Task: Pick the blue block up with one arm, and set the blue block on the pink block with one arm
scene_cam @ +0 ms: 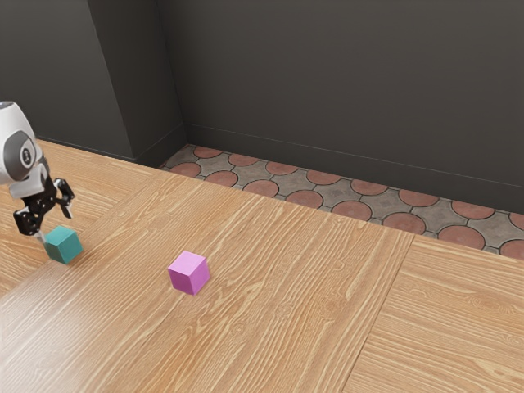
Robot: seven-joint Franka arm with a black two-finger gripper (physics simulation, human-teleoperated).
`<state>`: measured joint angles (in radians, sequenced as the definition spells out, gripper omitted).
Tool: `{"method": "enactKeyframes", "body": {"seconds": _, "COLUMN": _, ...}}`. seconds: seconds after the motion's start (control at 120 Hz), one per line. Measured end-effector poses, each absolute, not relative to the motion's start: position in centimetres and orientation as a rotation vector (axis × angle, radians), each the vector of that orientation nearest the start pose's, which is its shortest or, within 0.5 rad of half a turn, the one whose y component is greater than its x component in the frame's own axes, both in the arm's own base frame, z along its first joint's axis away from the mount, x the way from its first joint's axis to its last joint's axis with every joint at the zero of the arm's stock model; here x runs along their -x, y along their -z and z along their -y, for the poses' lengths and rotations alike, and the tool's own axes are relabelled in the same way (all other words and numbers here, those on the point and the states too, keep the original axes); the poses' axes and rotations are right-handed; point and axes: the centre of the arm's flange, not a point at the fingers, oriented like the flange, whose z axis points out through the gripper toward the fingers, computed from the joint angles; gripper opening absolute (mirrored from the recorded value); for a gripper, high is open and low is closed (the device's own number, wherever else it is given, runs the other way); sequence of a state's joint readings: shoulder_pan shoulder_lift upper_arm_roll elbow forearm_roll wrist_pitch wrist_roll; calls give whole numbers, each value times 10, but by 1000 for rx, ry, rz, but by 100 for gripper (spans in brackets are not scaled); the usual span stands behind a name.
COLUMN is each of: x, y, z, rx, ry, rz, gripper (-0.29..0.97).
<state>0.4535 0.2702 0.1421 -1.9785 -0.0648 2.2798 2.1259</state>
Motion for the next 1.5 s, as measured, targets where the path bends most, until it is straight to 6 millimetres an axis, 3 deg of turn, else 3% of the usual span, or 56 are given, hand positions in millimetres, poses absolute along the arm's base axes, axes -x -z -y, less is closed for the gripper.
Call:
{"method": "enactKeyframes", "body": {"seconds": 0.292, "x": -521, "y": -327, "z": -365, "rx": 2214, "ry": 27, "rz": -2160, "gripper": 68}}
{"method": "enactKeyframes", "body": {"seconds": 0.417, "x": -519, "y": -316, "z": -377, "rx": 2219, "ry": 26, "rz": -2173, "gripper": 68}}
{"method": "enactKeyframes", "body": {"seconds": 0.583, "x": -517, "y": -309, "z": -382, "rx": 2222, "ry": 41, "rz": -2187, "gripper": 68}}
{"method": "enactKeyframes", "body": {"seconds": 0.867, "x": -512, "y": -276, "z": -387, "rx": 2256, "ry": 53, "rz": -2224, "gripper": 68}}
{"method": "enactKeyframes", "body": {"seconds": 0.95, "x": -518, "y": -269, "z": -388, "rx": 2254, "ry": 67, "rz": -2229, "gripper": 68}}
{"method": "enactKeyframes", "body": {"seconds": 1.225, "x": -521, "y": -258, "z": -386, "rx": 2250, "ry": 84, "rz": -2252, "gripper": 65}}
{"method": "enactKeyframes", "body": {"seconds": 1.383, "x": -526, "y": -263, "z": -380, "rx": 2233, "ry": 108, "rz": -2257, "gripper": 37}}
{"method": "enactKeyframes", "body": {"seconds": 1.5, "x": -527, "y": -304, "z": -361, "rx": 2185, "ry": 163, "rz": -2253, "gripper": 31}}
